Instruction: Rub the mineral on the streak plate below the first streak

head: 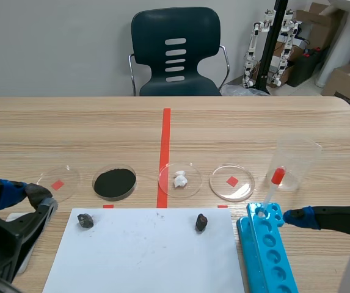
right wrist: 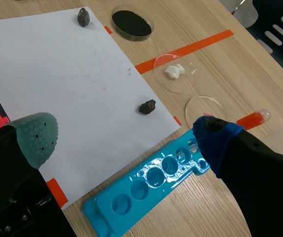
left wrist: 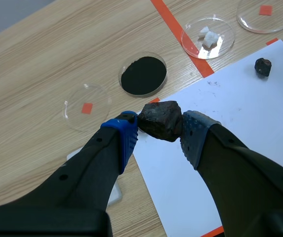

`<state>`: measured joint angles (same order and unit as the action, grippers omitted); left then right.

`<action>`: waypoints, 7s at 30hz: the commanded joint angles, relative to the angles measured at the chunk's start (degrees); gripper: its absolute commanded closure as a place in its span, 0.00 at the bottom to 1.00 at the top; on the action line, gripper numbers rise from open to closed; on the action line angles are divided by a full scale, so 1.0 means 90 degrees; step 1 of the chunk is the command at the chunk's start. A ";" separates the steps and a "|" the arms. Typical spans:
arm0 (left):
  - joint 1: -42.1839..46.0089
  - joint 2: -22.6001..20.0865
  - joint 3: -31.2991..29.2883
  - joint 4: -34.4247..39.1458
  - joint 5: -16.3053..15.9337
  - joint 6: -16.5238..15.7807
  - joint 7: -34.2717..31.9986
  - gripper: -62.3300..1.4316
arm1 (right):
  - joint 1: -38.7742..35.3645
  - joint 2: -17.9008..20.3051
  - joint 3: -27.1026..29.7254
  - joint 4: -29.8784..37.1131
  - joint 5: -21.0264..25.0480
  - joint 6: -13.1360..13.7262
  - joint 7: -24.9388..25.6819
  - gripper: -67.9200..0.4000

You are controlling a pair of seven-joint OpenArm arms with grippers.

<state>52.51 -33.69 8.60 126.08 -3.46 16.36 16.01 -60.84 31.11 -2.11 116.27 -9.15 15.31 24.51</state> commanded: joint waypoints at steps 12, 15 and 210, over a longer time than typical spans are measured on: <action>-0.0022 -0.0051 0.0036 0.0041 -0.0046 0.0017 -0.0136 0.70 | 0.0005 -0.0002 0.0022 0.0170 0.0061 -0.0032 0.0095 0.16; -0.0036 -0.0049 0.0041 0.0041 -0.0073 0.0017 -0.0138 0.70 | 0.0005 -0.0002 0.0022 0.0170 0.0061 -0.0032 0.0095 0.16; -0.5396 0.1515 -0.1158 -0.5576 -0.1168 -0.0206 0.6190 0.70 | 0.0005 -0.0002 0.0022 0.0170 0.0061 -0.0032 0.0095 0.16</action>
<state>3.01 -18.76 -1.26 76.55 -15.75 13.80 70.78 -60.82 31.11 -2.11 116.27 -9.15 15.31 24.51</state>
